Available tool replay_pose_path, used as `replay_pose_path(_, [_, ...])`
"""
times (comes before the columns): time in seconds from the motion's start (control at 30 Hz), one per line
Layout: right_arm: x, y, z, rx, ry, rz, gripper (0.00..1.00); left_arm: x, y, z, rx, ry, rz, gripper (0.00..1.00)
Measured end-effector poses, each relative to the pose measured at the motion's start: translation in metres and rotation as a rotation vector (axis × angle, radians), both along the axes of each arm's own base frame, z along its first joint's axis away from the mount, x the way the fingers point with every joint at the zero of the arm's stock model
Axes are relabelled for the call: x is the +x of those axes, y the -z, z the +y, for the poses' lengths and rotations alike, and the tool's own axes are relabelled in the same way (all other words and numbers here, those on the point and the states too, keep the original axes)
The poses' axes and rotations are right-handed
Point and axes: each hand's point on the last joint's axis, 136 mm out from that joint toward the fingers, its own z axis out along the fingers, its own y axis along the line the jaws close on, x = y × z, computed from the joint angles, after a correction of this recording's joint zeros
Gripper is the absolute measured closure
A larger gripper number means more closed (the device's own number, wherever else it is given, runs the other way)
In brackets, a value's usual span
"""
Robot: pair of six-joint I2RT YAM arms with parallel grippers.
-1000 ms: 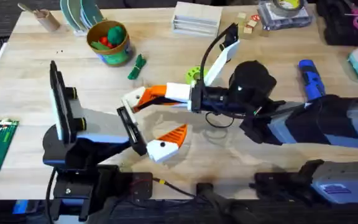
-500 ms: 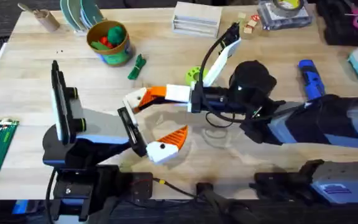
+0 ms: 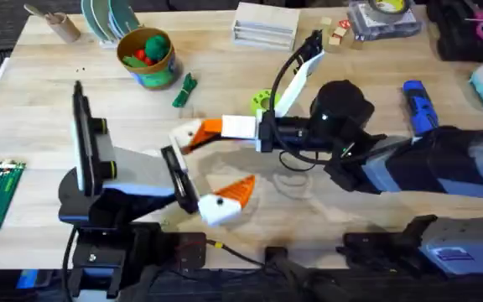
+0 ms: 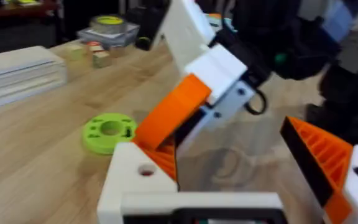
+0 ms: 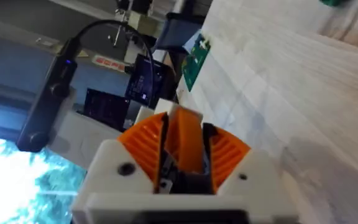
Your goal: Pick up the gripper from the table and insert it into the empty holder that is missing its gripper. Then pick up a screw, insert it into the mounting hole, and use the screwdriver to tighten it. Finally, clean up the table by picking up the vegetable and placing it into the bucket.
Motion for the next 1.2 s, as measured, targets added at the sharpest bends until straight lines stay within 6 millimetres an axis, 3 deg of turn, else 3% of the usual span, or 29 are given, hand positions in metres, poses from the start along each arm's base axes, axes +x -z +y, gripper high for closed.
replay_pose_path(0.13, [-0.008, -0.004, -0.001, 0.010, -0.081, -0.005, 0.266, -0.020, -0.002, -0.010, -0.006, 0.124, -0.009, 0.008])
replay_pose_path(0.27, [-0.006, -0.005, -0.008, 0.016, -0.111, 0.004, 0.073, -0.027, -0.003, -0.012, -0.009, 0.165, -0.010, 0.008])
replay_pose_path(0.43, [-0.002, -0.006, -0.015, 0.019, -0.113, 0.007, 0.058, -0.029, -0.003, -0.012, -0.010, 0.180, -0.010, 0.008])
replay_pose_path(0.6, [0.044, -0.007, -0.046, 0.018, 0.037, -0.006, 0.050, -0.031, -0.003, -0.013, -0.011, 0.192, -0.009, 0.008])
replay_pose_path(0.77, [0.091, -0.022, -0.072, 0.005, 0.160, -0.083, 0.048, -0.032, -0.003, -0.013, -0.011, 0.194, -0.010, 0.008])
replay_pose_path(0.97, [0.128, 0.001, -0.083, -0.208, 0.219, -0.043, 0.043, -0.032, -0.003, -0.013, -0.011, 0.194, -0.010, 0.008])
replay_pose_path(1.2, [0.138, 0.002, -0.098, -0.480, 0.218, -0.131, 0.044, -0.032, -0.003, -0.013, -0.011, 0.195, -0.010, 0.008])
